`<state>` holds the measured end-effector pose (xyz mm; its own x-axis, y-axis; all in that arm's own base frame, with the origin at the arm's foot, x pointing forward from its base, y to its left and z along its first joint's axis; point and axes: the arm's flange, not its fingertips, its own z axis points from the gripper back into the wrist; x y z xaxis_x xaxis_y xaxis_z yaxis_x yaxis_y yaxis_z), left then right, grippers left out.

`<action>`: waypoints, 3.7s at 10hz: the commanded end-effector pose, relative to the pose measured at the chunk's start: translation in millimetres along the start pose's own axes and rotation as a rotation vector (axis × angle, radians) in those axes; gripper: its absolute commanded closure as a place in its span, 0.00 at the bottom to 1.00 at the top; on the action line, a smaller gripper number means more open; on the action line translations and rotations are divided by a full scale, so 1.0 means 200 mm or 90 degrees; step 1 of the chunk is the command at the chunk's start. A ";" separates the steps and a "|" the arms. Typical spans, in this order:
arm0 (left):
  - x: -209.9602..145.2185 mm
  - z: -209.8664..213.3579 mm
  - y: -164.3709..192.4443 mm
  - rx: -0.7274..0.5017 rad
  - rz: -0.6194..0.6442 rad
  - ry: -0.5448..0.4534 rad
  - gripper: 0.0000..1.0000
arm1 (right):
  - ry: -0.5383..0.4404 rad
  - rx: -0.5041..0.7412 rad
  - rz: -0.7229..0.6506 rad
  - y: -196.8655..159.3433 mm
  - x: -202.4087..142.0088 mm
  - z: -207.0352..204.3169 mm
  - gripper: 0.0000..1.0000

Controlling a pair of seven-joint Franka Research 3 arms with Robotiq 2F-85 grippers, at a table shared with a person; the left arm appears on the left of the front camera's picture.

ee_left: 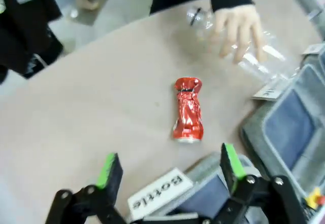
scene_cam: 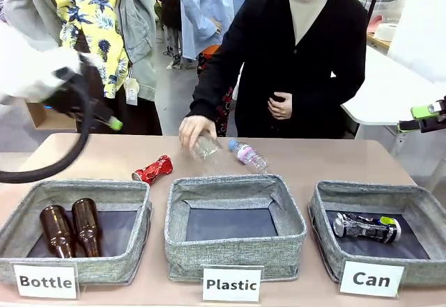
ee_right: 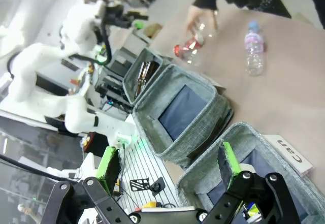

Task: Sort the can waste into the basket.
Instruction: Pick up the can waste from the table and place it in the right Fabric basket.

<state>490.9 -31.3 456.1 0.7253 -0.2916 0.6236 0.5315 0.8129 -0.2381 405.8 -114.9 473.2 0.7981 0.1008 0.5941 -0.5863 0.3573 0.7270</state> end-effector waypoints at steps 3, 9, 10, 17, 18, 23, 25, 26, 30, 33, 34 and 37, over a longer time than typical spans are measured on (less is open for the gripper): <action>-0.49 0.31 0.31 -0.096 0.053 -0.086 0.00 | 0.005 0.004 0.013 0.01 0.00 0.02 0.00; -0.13 0.10 0.16 -0.111 -0.043 0.034 0.00 | 0.005 0.004 0.013 0.01 0.00 0.02 0.00; -0.06 0.04 0.13 -0.095 -0.054 0.063 0.00 | 0.005 0.004 0.013 0.01 0.00 0.02 0.00; 0.11 -0.31 -0.08 -0.058 -0.103 0.164 0.00 | 0.005 0.004 0.013 0.01 0.00 0.02 0.00; 0.17 -0.41 -0.15 -0.041 -0.137 0.172 0.00 | 0.005 0.004 0.013 0.01 0.00 0.02 0.00; 0.24 -0.86 -0.38 0.047 -0.208 0.228 0.00 | 0.005 0.004 0.013 0.01 0.00 0.02 0.00; 0.21 -1.02 -0.40 0.045 -0.218 0.289 0.00 | 0.005 0.004 0.013 0.01 0.00 0.02 0.00; 0.19 -1.07 -0.40 0.063 -0.207 0.306 0.00 | 0.005 0.004 0.013 0.01 0.00 0.02 0.00; 0.17 -1.23 -0.36 0.079 -0.212 0.355 0.00 | 0.005 0.004 0.013 0.01 0.00 0.02 0.00; 0.15 -1.25 -0.36 0.091 -0.195 0.365 0.00 | 0.005 0.004 0.013 0.01 0.00 0.02 0.00; 0.14 -1.25 -0.36 0.085 -0.200 0.362 0.48 | 0.005 0.004 0.013 0.01 0.00 0.02 0.00; 0.14 -1.26 -0.36 0.092 -0.205 0.365 0.65 | 0.005 0.004 0.013 0.01 0.00 0.02 0.00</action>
<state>580.6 -222.2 303.4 0.6720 -0.7245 0.1535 0.7327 0.6805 0.0039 405.6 -115.2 473.3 0.7978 0.1009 0.5944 -0.5867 0.3575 0.7266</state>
